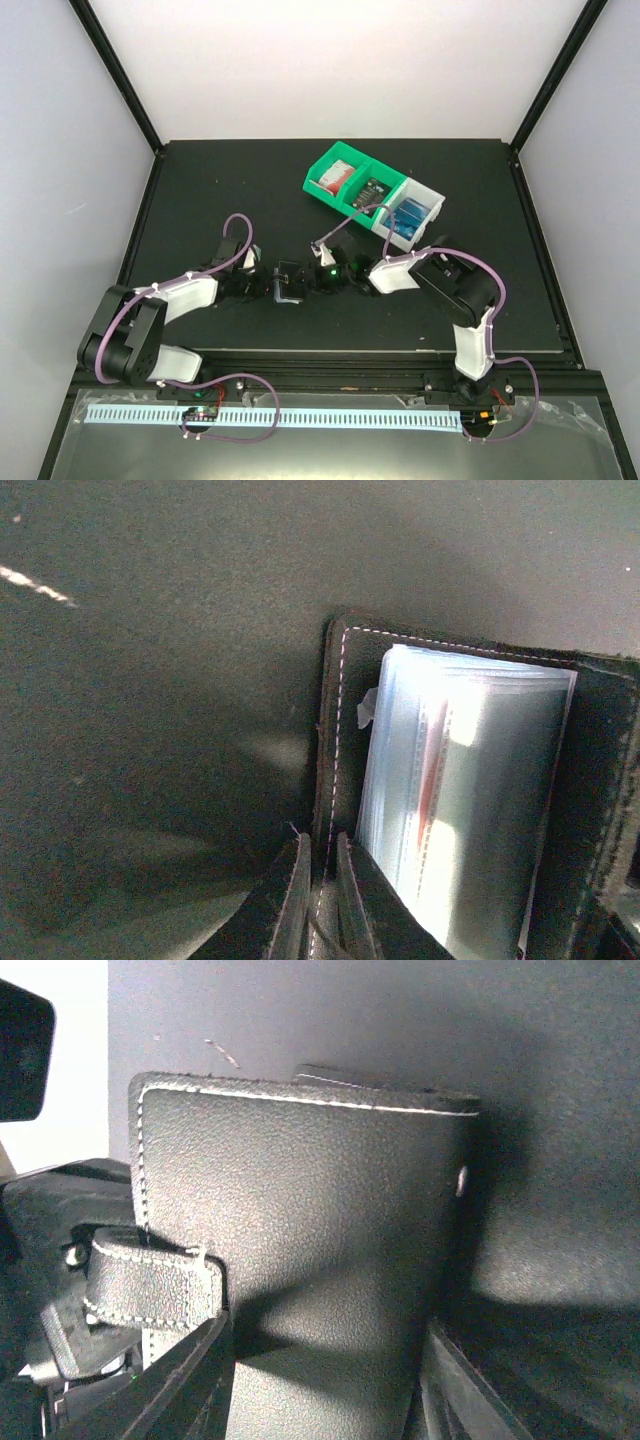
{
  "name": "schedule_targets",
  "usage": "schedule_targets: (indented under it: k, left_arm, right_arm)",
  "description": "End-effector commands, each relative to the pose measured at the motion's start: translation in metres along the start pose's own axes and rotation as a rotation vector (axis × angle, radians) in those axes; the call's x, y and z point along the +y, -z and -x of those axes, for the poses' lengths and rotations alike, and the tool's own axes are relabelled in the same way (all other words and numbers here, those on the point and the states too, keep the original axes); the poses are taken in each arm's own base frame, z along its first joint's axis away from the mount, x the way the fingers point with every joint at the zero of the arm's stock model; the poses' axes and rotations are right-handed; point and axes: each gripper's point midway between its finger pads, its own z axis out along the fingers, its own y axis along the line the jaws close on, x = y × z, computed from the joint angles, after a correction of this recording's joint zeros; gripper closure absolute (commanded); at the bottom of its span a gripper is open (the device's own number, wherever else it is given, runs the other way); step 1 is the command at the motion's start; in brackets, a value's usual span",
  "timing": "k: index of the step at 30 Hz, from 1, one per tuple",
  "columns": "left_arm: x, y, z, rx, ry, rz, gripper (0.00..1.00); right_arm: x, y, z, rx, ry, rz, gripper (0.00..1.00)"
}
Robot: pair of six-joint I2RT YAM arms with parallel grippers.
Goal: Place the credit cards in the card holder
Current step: Close the card holder at the center of the board.
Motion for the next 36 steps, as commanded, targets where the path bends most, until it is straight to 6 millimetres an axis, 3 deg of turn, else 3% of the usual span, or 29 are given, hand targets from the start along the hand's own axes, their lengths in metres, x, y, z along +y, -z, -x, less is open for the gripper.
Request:
schedule_targets:
  k: [1,7,20,22,29,33,36]
  left_arm:
    - [0.019,-0.011,-0.026,0.101,0.056,0.048,0.89]
    - [0.021,-0.016,-0.031,0.119,0.066,0.045,0.90]
    - [0.026,-0.011,-0.026,0.088,0.060,0.078,0.90]
    - [0.027,-0.011,-0.026,0.087,0.063,0.084,0.90]
    - [0.028,-0.003,-0.021,0.047,0.061,0.104,0.87]
    - [0.031,0.013,-0.012,-0.019,0.060,0.153,0.76]
    - [0.033,0.031,0.001,-0.100,0.057,0.199,0.68]
  right_arm:
    - [0.017,-0.008,-0.004,-0.013,0.049,0.183,0.46]
    - [0.040,-0.008,-0.003,-0.020,0.063,0.341,0.43]
    - [0.039,0.004,-0.002,-0.084,0.076,0.361,0.46]
    - [0.039,0.006,-0.003,-0.090,0.071,0.373,0.52]
    - [0.037,0.007,0.001,-0.105,0.057,0.341,0.91]
    - [0.035,0.016,0.007,-0.117,0.079,0.267,0.98]
    - [0.020,0.030,0.012,-0.123,0.098,0.129,0.99]
